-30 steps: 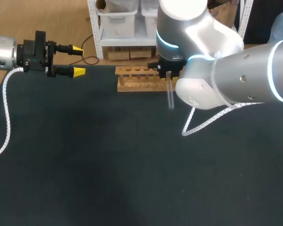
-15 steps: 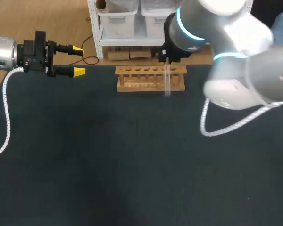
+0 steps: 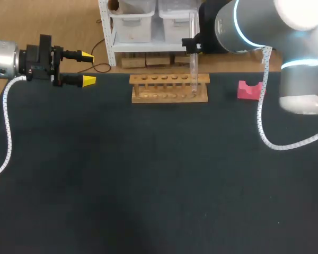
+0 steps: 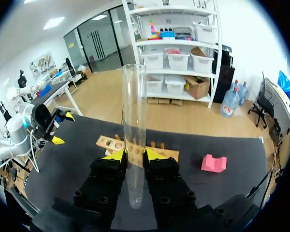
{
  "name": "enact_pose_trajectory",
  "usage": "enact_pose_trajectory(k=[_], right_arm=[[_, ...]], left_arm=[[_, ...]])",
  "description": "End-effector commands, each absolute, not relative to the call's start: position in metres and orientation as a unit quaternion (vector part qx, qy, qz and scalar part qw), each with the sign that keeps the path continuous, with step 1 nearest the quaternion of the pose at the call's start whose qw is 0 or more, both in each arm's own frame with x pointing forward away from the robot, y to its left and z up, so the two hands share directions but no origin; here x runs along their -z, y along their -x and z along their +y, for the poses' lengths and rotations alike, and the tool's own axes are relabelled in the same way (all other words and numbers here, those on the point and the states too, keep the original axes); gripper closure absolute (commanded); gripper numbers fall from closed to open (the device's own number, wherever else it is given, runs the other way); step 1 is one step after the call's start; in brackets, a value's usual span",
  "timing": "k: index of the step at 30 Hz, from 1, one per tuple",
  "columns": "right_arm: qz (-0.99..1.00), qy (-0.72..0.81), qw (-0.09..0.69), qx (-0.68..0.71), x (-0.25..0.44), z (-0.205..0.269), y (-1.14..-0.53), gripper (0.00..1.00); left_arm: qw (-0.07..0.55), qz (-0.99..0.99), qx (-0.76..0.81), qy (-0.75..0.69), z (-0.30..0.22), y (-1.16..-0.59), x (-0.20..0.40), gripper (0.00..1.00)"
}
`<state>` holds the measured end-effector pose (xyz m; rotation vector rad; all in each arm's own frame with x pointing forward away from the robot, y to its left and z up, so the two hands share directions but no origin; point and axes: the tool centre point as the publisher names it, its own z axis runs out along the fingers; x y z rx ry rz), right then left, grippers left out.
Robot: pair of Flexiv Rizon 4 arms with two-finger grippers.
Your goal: Grasp the test tube, adjust it, and insert it.
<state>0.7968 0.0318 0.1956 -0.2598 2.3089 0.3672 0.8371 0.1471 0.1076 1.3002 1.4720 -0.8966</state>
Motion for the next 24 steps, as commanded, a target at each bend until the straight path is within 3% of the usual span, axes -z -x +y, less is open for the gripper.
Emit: enact_pose_trajectory(k=[1,24], right_arm=[[0.8,0.067,0.573,-0.164,-0.197,0.033,-0.798,1.0],[0.742,0.028,0.664,-0.09,-0.195,0.035,-0.835,1.0]], left_arm=[[0.472,0.6,0.367,-0.531,0.148,-0.838,-0.107,0.0],[0.472,0.6,0.367,-0.531,0.148,-0.838,-0.107,0.0]])
